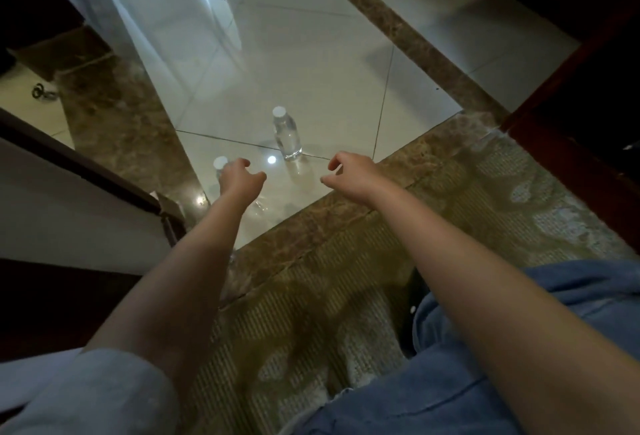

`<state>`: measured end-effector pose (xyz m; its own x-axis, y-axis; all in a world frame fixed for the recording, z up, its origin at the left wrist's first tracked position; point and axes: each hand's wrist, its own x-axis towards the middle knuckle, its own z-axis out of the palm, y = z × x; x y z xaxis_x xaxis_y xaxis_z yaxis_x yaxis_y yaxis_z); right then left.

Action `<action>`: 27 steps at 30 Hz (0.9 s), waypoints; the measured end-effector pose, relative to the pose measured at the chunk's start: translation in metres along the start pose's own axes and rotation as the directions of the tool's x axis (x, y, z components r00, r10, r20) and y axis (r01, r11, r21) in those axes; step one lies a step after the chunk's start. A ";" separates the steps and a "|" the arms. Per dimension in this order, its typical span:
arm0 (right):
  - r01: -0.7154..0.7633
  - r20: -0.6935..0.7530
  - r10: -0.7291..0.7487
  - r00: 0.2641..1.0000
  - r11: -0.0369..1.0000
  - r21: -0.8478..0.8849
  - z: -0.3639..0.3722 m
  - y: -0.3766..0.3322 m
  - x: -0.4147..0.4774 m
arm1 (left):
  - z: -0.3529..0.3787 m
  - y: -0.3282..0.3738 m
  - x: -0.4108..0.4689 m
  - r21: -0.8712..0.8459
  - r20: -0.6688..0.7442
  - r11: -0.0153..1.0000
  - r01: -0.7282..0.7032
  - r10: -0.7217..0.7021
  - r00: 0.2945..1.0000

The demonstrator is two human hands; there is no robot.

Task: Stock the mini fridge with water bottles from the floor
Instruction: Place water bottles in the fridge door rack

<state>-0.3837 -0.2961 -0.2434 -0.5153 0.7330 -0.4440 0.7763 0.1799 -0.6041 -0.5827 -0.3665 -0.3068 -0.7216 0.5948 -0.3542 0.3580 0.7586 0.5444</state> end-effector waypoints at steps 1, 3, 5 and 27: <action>0.006 0.002 -0.006 1.000 1.000 -0.004 0.000 -0.005 0.003 | -0.003 -0.001 0.007 0.056 -0.025 0.998 -0.008 0.010 1.000; 0.020 0.006 -0.020 1.000 0.999 -0.026 0.000 -0.015 0.010 | -0.010 -0.002 0.021 0.178 -0.052 0.984 -0.017 0.027 0.998; 0.025 0.007 -0.025 1.000 0.999 -0.034 -0.001 -0.023 0.018 | -0.016 -0.006 0.036 0.249 -0.018 0.968 -0.034 0.040 0.999; 0.031 0.064 -0.026 0.998 0.997 -0.073 0.008 -0.031 0.031 | -0.004 -0.015 0.040 0.251 0.025 0.965 -0.082 0.078 0.997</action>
<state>-0.4268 -0.2849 -0.2436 -0.5575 0.6847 -0.4695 0.7845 0.2496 -0.5677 -0.6197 -0.3554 -0.3265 -0.6764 0.6586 -0.3299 0.5529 0.7499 0.3633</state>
